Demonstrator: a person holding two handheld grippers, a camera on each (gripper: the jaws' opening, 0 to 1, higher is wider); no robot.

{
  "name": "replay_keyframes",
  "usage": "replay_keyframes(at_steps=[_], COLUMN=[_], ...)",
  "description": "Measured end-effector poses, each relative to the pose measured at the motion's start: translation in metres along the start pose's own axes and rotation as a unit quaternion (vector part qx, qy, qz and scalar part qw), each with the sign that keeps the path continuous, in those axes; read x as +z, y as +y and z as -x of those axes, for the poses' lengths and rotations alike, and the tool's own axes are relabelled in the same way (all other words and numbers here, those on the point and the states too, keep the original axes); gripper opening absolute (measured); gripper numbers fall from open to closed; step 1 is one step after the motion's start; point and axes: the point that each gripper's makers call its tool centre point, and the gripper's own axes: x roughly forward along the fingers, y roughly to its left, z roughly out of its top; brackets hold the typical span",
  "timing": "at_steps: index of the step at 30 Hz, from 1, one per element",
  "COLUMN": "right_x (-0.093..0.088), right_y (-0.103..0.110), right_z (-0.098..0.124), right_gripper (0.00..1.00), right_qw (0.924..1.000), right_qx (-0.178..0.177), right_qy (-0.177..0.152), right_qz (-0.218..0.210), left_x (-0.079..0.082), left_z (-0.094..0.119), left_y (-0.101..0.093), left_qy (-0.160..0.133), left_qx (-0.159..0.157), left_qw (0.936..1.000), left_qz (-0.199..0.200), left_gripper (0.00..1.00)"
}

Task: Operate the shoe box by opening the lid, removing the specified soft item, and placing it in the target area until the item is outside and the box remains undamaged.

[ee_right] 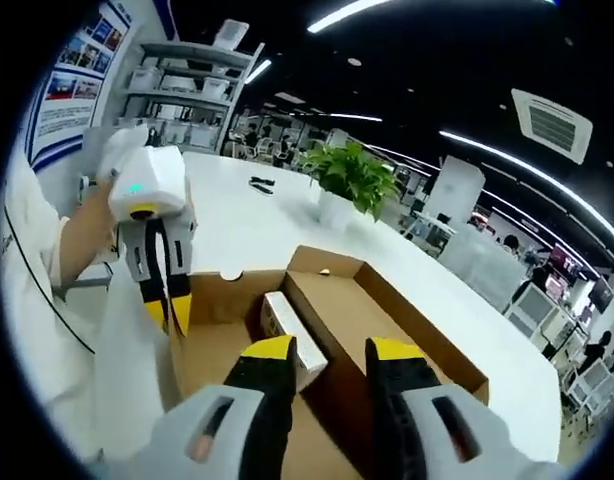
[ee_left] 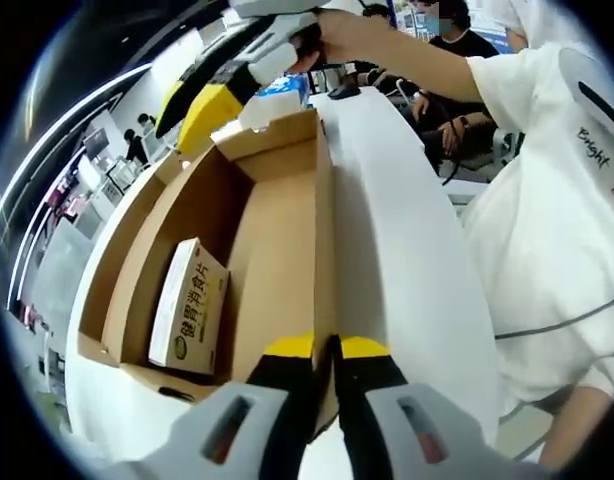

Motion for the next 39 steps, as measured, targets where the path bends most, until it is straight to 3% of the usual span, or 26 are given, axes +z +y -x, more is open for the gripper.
replay_keyframes(at_steps=[4,15,30,39], right_x=[-0.009,-0.012,-0.021,-0.028], right_y=[0.004,0.018,0.032,0.029], right_z=[-0.014,-0.036,-0.042,-0.062], right_gripper=[0.27,0.27,0.27,0.28], right_qw=[0.9999,0.9992,0.9977,0.9948], right_qx=[0.006,0.029,0.055,0.059], right_qy=[0.007,0.018,0.027,0.062], right_qz=[-0.003,0.019,0.029,0.055], left_x=[0.000,0.001,0.001,0.001], left_z=[0.000,0.000,0.000,0.000], left_y=[-0.001,-0.001,-0.001,-0.001], left_qy=[0.001,-0.001,-0.005,-0.004], left_qx=[0.002,0.003,0.008,0.007], left_qw=[1.0000,1.0000,0.9999,0.9999], left_qz=[-0.008,-0.008,-0.013,-0.013], left_gripper=[0.05,0.05,0.05,0.05])
